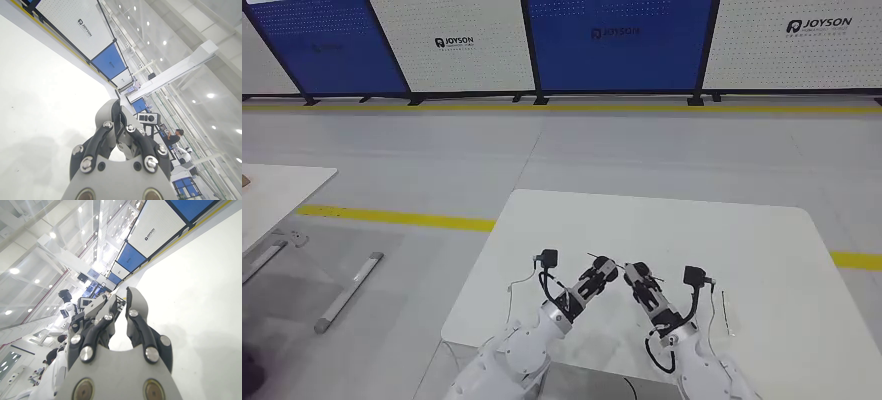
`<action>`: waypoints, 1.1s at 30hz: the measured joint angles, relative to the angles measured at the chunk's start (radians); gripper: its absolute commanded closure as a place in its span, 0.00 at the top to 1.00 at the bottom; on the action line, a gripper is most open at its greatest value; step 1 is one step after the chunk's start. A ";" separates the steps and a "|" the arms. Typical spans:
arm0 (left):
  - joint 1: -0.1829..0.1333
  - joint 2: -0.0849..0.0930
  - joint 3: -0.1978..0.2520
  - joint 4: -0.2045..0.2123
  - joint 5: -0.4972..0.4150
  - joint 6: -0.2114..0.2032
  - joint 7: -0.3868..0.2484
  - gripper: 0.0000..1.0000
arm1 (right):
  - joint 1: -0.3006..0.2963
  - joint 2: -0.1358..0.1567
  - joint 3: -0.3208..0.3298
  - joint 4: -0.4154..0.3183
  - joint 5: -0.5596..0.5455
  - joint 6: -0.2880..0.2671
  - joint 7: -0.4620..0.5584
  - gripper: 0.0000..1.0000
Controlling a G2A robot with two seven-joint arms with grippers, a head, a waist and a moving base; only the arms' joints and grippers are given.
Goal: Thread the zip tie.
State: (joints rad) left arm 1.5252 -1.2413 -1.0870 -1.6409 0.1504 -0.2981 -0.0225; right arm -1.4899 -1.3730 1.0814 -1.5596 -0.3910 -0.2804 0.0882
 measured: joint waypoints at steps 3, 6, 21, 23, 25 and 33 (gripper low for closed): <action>-0.004 -0.001 0.000 0.003 -0.005 0.004 0.003 0.00 | -0.004 0.001 0.002 -0.003 0.001 -0.008 -0.002 0.45; -0.007 -0.001 0.000 0.007 -0.012 0.004 0.004 0.00 | -0.007 0.002 0.004 -0.004 0.004 -0.015 -0.006 0.42; -0.011 -0.003 0.000 0.014 -0.019 0.001 0.011 0.00 | -0.015 0.005 0.014 -0.005 0.015 -0.033 -0.014 0.07; -0.013 -0.003 0.001 0.016 -0.019 0.002 0.013 0.00 | -0.015 0.005 0.014 -0.005 0.015 -0.033 -0.012 0.07; -0.014 -0.004 0.001 0.017 -0.021 0.002 0.015 0.00 | -0.015 0.006 0.014 -0.006 0.016 -0.032 -0.010 0.00; -0.007 -0.004 0.002 0.014 -0.013 -0.002 0.017 0.00 | -0.012 0.007 0.014 -0.007 0.014 -0.027 -0.006 0.00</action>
State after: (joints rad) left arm 1.5183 -1.2449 -1.0848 -1.6267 0.1375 -0.3004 -0.0051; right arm -1.5018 -1.3664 1.0957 -1.5664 -0.3771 -0.3076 0.0827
